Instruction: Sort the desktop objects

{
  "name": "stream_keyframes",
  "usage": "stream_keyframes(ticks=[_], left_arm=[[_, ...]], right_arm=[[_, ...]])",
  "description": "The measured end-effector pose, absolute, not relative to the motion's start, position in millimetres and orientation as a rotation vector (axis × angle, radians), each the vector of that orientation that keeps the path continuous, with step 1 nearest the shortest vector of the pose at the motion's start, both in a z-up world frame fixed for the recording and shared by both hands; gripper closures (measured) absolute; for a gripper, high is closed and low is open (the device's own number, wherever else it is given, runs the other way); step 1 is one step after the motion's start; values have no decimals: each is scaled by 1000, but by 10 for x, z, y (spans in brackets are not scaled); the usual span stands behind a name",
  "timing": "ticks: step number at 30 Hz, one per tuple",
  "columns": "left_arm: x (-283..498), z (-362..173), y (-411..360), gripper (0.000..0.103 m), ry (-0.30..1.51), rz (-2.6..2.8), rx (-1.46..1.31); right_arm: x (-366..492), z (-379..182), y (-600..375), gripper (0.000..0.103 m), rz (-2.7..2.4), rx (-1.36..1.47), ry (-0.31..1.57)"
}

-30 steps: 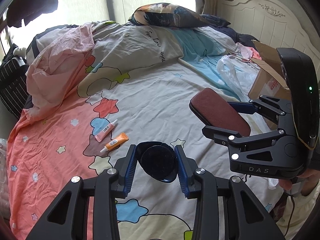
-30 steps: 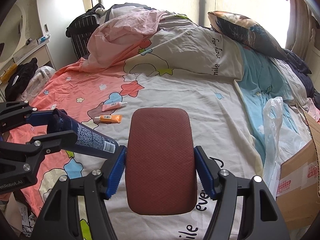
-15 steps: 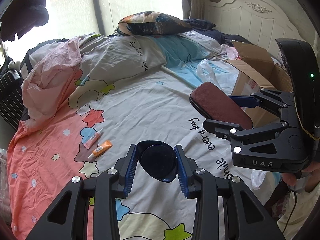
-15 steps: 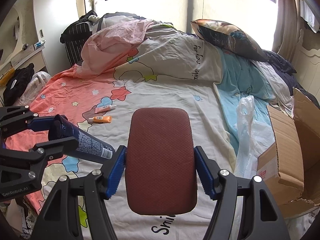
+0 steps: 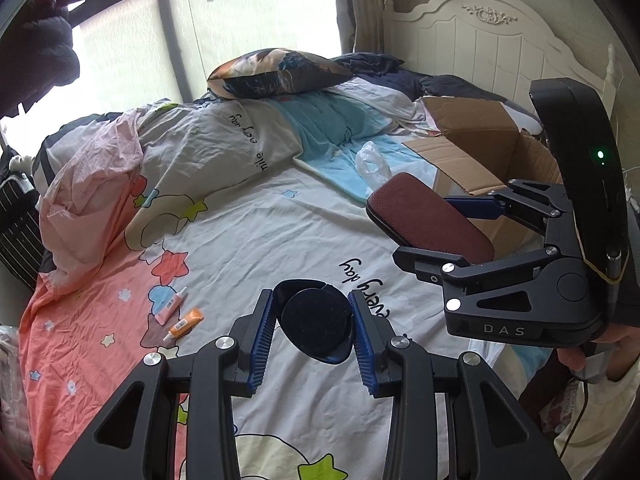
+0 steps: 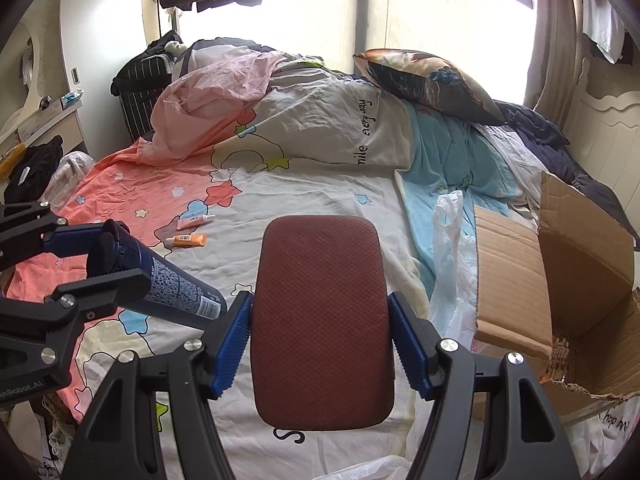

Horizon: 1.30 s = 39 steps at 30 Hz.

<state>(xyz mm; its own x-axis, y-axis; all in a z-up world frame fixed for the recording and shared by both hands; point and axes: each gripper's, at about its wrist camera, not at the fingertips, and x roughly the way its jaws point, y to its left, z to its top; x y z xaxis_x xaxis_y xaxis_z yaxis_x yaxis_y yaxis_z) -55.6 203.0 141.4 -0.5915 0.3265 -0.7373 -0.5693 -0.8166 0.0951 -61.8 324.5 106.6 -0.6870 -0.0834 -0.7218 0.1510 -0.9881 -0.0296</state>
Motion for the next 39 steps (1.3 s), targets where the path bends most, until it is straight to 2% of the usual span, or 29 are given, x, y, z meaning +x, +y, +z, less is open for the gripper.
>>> stream_keyframes(ticks=[23,32,39], left_arm=[[-458,1803,2678,66,469,2320,-888],[-421,2034,2911,73,410,2226,-856],[-495,1920,3186,73,434,2192,-885]], right_arm=[[-329,1432,3852,40,-2888,1138,92],[-233,1515,4244,40,-2962,1156,41],[-198,1512,4573,40,-3011,1201,12]])
